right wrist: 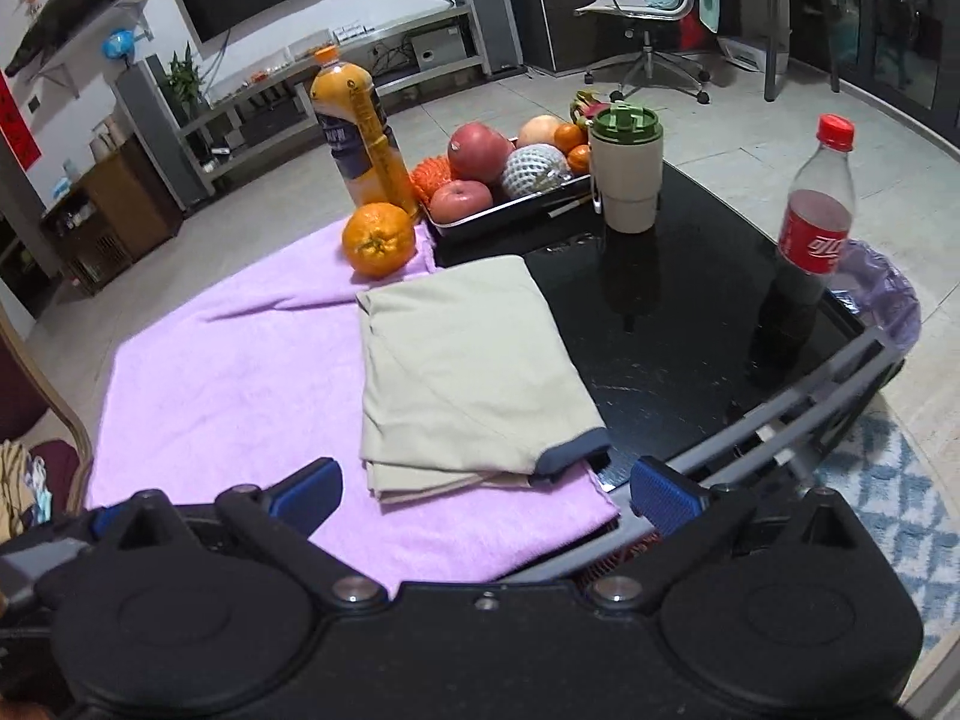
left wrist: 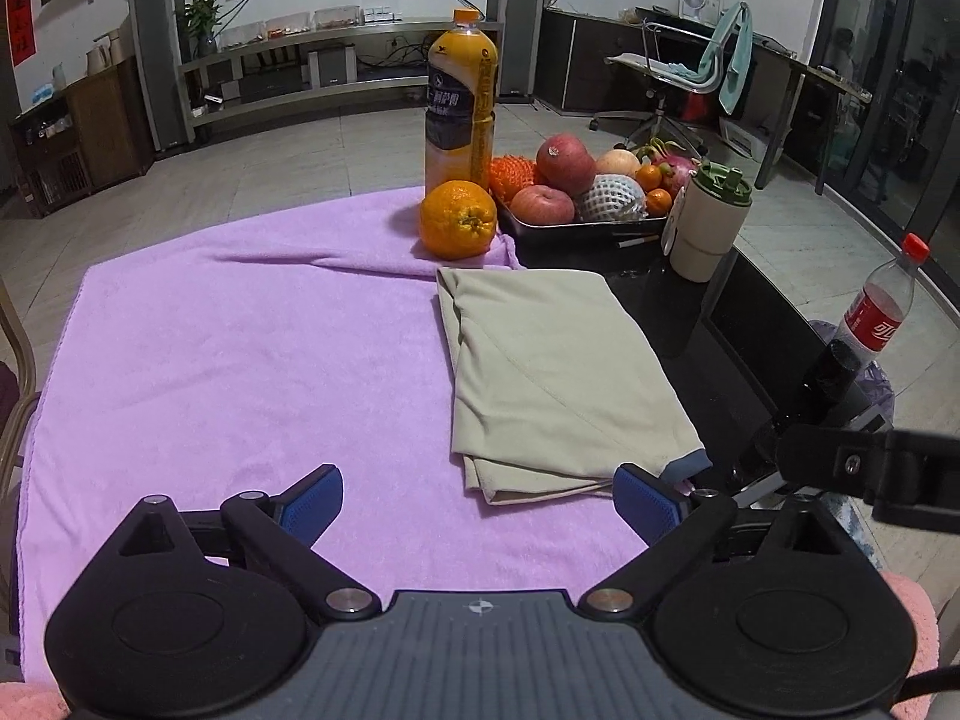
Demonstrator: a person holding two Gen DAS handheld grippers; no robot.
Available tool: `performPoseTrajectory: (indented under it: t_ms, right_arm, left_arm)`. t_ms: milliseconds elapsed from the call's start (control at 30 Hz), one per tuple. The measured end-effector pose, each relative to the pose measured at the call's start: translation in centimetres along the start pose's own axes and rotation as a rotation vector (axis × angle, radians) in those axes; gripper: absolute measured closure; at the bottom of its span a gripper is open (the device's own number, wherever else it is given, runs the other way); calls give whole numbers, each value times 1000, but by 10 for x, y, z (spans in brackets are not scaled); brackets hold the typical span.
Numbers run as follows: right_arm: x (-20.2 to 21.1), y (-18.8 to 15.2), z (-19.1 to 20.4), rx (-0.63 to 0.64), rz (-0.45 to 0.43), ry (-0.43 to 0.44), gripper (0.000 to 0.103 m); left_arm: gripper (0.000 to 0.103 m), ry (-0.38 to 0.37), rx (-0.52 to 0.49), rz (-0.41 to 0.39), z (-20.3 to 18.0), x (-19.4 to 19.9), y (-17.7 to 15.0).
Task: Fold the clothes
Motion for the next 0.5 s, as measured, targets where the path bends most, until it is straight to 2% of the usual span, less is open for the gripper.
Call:
performPoseTrajectory:
  t_ms: [133,333,500]
  right_arm:
    - [3,-9,1,23,15,-17,0]
    - [4,-17,-2,75,38,-59,0]
    - [0,-26,-9,75,71,-52,0]
  left_arm:
    - [5,-2,2,21,-1,1,-6]
    - [4,-13,14,94,-5,-4,-17]
    - [4,-17,6,115,-11,-7,-23]
Point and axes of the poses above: each gripper's, at about its wrist camera, not at the fingertips, and x roughly against the way its jaws point, z to its left, y to its top, the point moved 6 cm from there along -x, roughly the way its jaws point, and after that the axes turned 1 degree about z, right-handed, at the moved point
